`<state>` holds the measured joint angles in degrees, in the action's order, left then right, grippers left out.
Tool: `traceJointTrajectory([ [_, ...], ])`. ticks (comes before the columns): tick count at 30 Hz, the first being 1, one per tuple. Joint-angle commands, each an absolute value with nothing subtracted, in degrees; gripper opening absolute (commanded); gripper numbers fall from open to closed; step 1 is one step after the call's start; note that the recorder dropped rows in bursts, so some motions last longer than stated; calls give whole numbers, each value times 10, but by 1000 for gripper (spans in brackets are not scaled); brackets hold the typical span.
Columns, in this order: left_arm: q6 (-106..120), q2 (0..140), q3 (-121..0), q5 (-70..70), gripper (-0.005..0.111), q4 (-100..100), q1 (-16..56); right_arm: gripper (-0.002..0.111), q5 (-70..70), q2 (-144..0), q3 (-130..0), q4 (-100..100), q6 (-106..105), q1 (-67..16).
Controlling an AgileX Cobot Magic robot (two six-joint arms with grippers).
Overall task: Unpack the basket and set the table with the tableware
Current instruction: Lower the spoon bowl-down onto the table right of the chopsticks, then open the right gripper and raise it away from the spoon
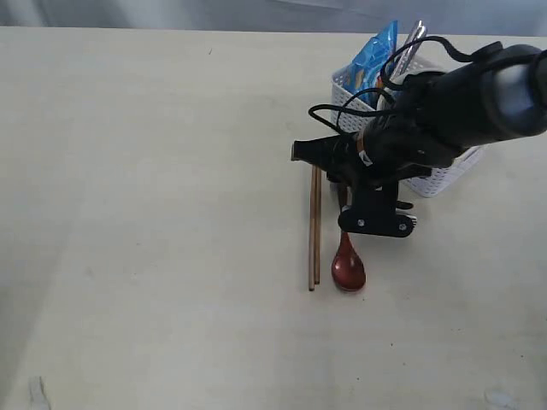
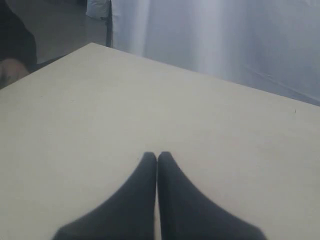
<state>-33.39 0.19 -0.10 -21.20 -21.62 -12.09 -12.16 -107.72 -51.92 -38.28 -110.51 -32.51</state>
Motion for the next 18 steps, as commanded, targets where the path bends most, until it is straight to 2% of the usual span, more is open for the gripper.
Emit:
traceJointTrajectory([
  [1,-332,0,0,-210,0,-218,-118,32,-123,-1078,-522,-385,-1102,-321],
  [9,-332,0,0,-210,0,-218,-118,32,-96,-1022,-522,-385,-1081,-321],
  [13,-332,0,0,-210,0,-218,-118,32,-77,-956,-533,-385,-955,-321],
  [18,-332,0,0,-210,0,-218,-118,32,-54,-939,-604,-385,-808,-304],
])
